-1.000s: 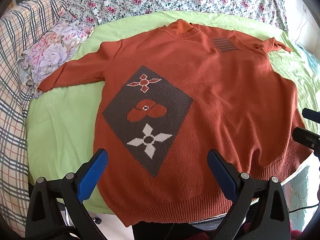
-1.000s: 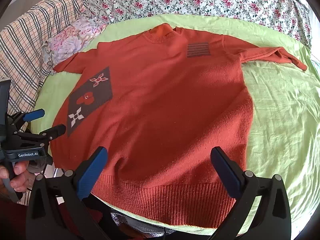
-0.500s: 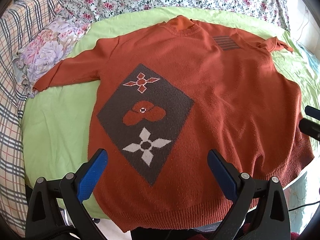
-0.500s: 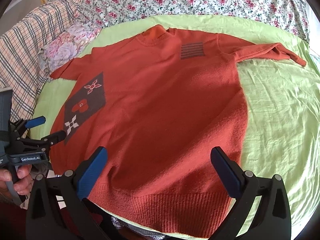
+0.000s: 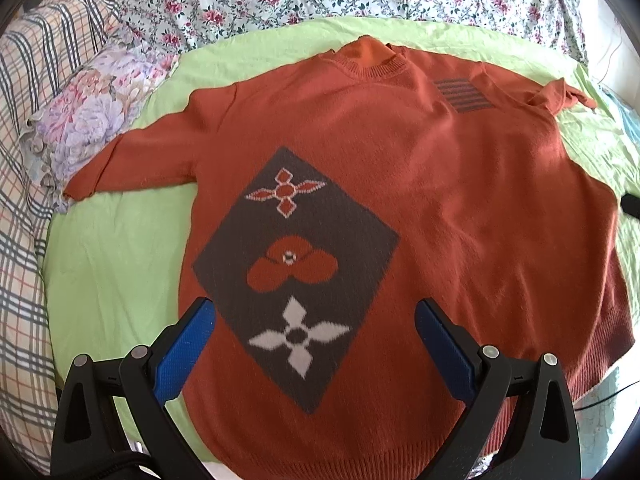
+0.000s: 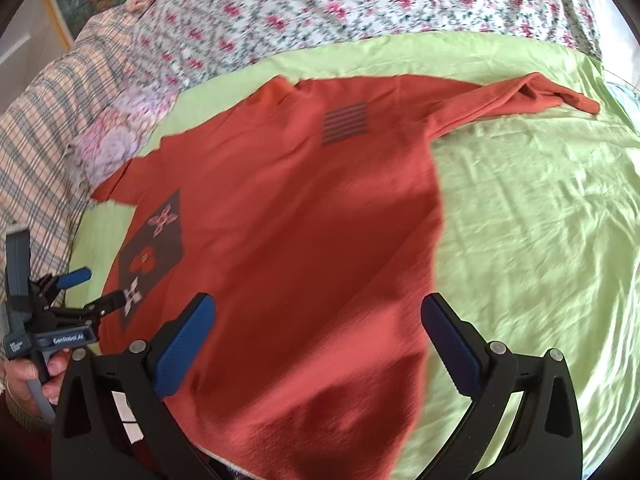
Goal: Fold small clothes
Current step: 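Grasp the sweater sleeve with the right gripper and lift it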
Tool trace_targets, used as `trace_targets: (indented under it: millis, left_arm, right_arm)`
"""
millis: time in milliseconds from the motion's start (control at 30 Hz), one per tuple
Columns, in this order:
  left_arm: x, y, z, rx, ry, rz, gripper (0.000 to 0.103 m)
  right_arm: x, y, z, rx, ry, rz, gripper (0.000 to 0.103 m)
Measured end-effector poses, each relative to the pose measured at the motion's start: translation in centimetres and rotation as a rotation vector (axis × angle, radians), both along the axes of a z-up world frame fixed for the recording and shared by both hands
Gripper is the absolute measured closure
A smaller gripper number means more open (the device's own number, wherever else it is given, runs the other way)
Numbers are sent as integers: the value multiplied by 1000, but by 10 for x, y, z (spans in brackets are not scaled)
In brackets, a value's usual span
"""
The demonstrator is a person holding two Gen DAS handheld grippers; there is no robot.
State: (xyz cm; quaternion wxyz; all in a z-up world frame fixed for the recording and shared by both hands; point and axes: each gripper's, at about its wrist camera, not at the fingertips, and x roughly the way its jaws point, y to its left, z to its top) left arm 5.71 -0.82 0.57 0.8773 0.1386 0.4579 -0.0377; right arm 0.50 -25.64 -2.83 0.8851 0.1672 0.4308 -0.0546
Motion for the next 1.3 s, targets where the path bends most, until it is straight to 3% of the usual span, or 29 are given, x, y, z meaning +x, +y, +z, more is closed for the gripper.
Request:
trace_targets:
  millis: [167,367,667,800,867,933,1000,1033,1167,1300]
  left_arm:
    - [23,0,-5,-9,50,17,3]
    - [50,-4,-10,-8,56,24,3]
    - [103,-14,-26,-9,87,45,3]
    - [120,-23,-33,-5,98,43,3]
    - [128,-26,-36,-8,102,43,3]
    - [135,-28,-38,-16,109,46,3]
    - [140,-29,-39,-34,113,48,3]
    - [142,-29,-40,-43,114,47,3]
    - [140,-30,-42,-60,119,33,3]
    - [132,-24,-41,-77,118,29,3]
  right_arm:
    - [15,-45,10,2,-20,-79,23]
    - [45,-132,30,15,-39,-229,39]
    - [117,-280,49,-11,-38,-461,45]
    - [154,-338,36,1,4,-537,48]
    - [177,-373,16,36,54,-586,56]
    - [182,-382,8,47,78,-599,63]
    - [188,-393,-6,45,131,-619,79]
    - [189,-394,-9,34,138,-620,95]
    - [177,-377,0,31,34,-573,98]
    - [170,-326,23,82,-81,-447,98]
